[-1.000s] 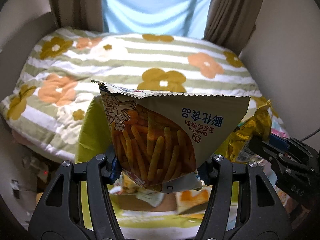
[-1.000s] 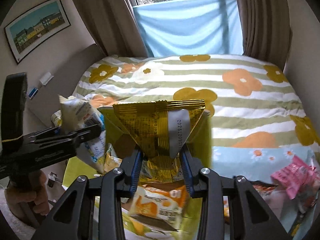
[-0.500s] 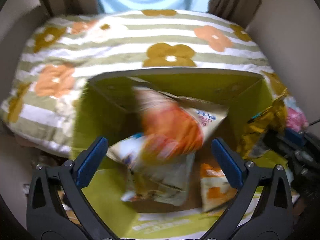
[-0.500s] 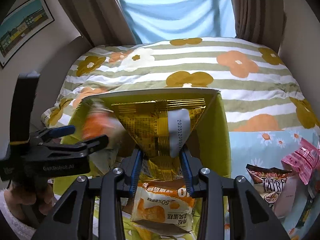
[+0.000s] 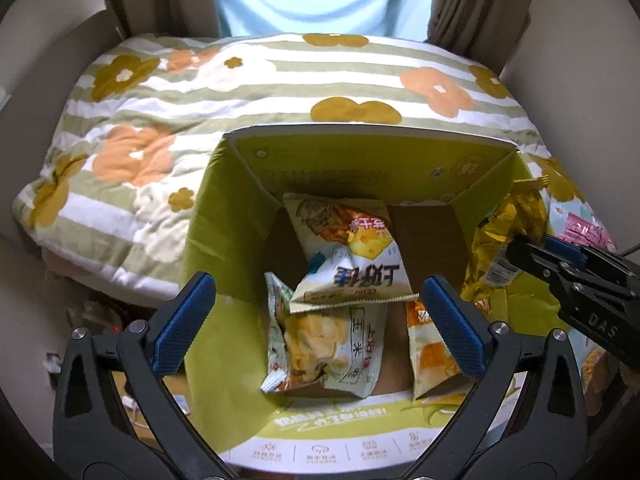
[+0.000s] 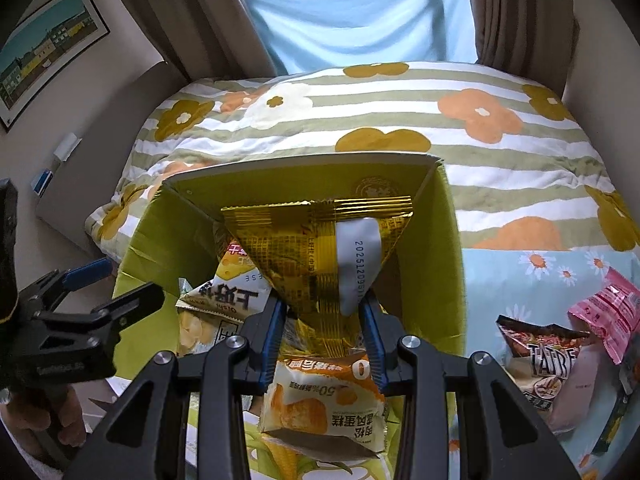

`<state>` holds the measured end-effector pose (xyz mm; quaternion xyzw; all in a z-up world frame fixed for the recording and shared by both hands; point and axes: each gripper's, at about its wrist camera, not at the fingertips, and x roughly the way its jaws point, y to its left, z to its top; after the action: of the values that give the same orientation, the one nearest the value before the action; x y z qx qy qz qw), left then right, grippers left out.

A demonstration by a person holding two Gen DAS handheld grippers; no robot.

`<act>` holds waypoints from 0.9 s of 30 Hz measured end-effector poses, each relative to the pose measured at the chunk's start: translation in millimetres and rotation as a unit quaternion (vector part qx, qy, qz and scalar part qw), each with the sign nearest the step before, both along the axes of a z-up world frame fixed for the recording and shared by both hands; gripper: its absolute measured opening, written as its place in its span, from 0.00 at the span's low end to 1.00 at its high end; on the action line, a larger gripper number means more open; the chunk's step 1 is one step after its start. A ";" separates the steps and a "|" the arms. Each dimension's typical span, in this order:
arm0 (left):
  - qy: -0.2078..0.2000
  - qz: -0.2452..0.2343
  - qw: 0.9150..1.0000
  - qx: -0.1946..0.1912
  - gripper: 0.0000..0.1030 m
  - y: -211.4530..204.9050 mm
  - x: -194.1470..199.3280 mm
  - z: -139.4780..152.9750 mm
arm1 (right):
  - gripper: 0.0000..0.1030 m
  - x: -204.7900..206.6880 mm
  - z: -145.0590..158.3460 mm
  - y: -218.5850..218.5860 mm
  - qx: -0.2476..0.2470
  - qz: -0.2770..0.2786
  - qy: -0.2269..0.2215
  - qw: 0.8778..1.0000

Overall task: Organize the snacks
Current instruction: 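Carry both bags over the yellow box and release them inside, then move both tools back toward the remaining snacks on the table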

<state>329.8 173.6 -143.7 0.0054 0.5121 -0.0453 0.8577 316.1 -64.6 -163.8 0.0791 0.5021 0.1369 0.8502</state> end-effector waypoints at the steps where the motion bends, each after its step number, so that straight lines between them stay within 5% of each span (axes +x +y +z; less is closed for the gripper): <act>1: -0.002 0.003 1.000 -0.005 1.00 2.4 -2.1 1.1 | 0.33 0.8 -1.8 1.0 0.004 0.003 0.004 1.000; 4: -0.004 0.010 0.999 -0.036 1.00 11.2 -11.8 1.8 | 0.34 -0.2 -6.9 3.7 0.007 0.006 0.007 1.000; 6: 0.000 0.017 0.999 -0.042 1.00 16.2 -17.9 0.1 | 0.48 -1.6 -11.0 3.6 0.013 0.008 0.009 1.000; 8: 0.002 0.020 0.999 -0.044 1.00 18.9 -23.0 -0.9 | 0.82 -4.4 -12.7 2.4 0.033 0.010 0.005 0.999; 10: 0.003 0.022 0.999 -0.047 1.00 22.4 -28.8 0.8 | 0.98 -10.6 -11.0 -1.0 0.049 0.000 -0.008 0.999; 14: -0.008 0.026 0.998 -0.053 1.00 27.8 -40.4 8.7 | 0.98 -26.2 -4.7 -7.8 0.071 -0.013 -0.037 0.997; 27: -0.044 -0.016 0.998 -0.050 1.00 1.6 -67.9 31.9 | 0.98 -68.2 26.5 -24.2 0.016 -0.039 -0.079 0.996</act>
<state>261.9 175.2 -111.8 -0.0277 0.4711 -0.0845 0.8776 247.9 -88.8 -137.4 0.1018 0.4278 0.1174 0.8904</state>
